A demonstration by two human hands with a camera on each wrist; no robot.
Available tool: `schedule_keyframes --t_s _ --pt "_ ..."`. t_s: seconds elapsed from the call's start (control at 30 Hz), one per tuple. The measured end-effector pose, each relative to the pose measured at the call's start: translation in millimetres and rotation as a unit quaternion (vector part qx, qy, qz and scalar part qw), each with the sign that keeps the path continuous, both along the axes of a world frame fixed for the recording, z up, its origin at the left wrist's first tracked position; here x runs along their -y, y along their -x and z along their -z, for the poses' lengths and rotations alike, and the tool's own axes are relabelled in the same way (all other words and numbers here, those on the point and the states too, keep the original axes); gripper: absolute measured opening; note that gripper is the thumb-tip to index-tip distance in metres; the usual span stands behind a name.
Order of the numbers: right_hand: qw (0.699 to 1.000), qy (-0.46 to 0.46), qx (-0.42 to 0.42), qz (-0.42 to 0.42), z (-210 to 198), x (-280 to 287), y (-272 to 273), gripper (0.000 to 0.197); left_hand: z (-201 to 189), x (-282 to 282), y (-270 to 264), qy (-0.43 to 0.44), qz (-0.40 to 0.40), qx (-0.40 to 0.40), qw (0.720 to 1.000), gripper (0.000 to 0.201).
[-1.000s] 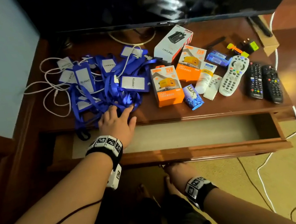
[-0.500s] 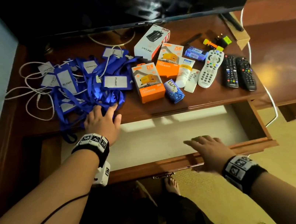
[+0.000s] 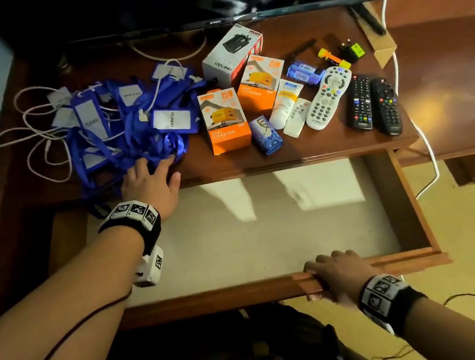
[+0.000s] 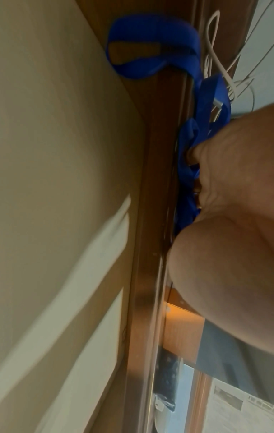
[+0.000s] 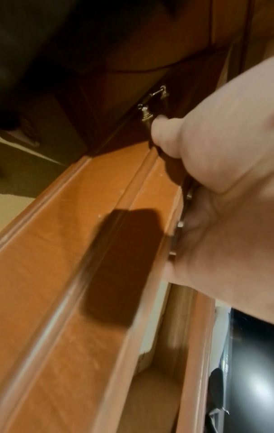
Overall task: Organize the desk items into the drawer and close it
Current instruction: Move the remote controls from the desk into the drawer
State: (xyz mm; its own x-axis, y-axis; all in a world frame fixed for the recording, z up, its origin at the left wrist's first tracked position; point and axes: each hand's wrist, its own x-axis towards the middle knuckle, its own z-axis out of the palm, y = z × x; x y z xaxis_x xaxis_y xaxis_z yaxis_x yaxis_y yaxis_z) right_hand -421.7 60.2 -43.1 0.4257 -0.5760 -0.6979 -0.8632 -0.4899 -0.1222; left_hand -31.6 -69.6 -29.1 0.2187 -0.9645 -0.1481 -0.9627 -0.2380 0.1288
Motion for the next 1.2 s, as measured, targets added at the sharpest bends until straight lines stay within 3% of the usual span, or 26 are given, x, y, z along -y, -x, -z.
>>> schedule_keyframes --t_s 0.2,0.37,0.47,0.53,0.6,0.7,0.77,0.83,0.9,1.03,1.2 --pt "0.999 -0.037 -0.034 -0.017 -4.6 -40.3 13.5 0.055 -1.8 -1.1 0.7 -0.008 0.001 -0.001 1.0 0.053" --pt "0.995 -0.091 -0.03 -0.015 -14.7 -27.1 15.2 0.059 -9.3 1.4 2.5 -0.025 -0.001 -0.009 1.0 0.054" --pt "0.99 -0.135 0.002 0.041 -35.3 0.0 19.9 0.074 -14.6 6.1 -0.2 -0.046 -0.004 -0.024 0.999 0.055" --pt "0.986 -0.085 0.052 0.132 -53.8 26.9 29.0 0.07 -19.0 7.4 -1.7 -0.059 -0.001 -0.029 0.998 0.058" --pt "0.961 0.043 0.119 0.247 -64.9 65.2 44.6 0.052 -26.2 6.8 0.8 -0.069 0.0 -0.031 0.997 0.062" --pt "0.863 0.26 0.197 0.386 -72.4 135.0 74.2 0.043 -36.0 -0.1 9.7 -0.064 -0.019 -0.037 0.997 0.064" --pt "0.817 0.288 0.184 0.464 -74.1 179.9 92.5 0.052 -43.0 -7.7 18.9 -0.037 -0.039 -0.043 0.998 0.059" --pt "0.793 0.289 0.147 0.515 -70.3 216.8 106.9 0.059 -53.2 -16.8 35.4 0.002 -0.062 -0.054 0.997 0.048" --pt "0.782 0.286 0.119 0.541 -62.2 244.4 116.4 0.062 -67.6 -26.6 59.9 0.03 -0.076 -0.073 0.994 0.036" --pt "0.78 0.266 0.081 0.561 -52.5 270.8 127.8 0.061 -85.8 -33.3 123.8 0.065 -0.021 -0.159 0.985 0.019" --pt "0.796 0.231 0.12 0.547 -54.4 259.9 143.3 0.051 -93.9 5.7 229.6 0.074 0.111 -0.242 0.961 0.022"
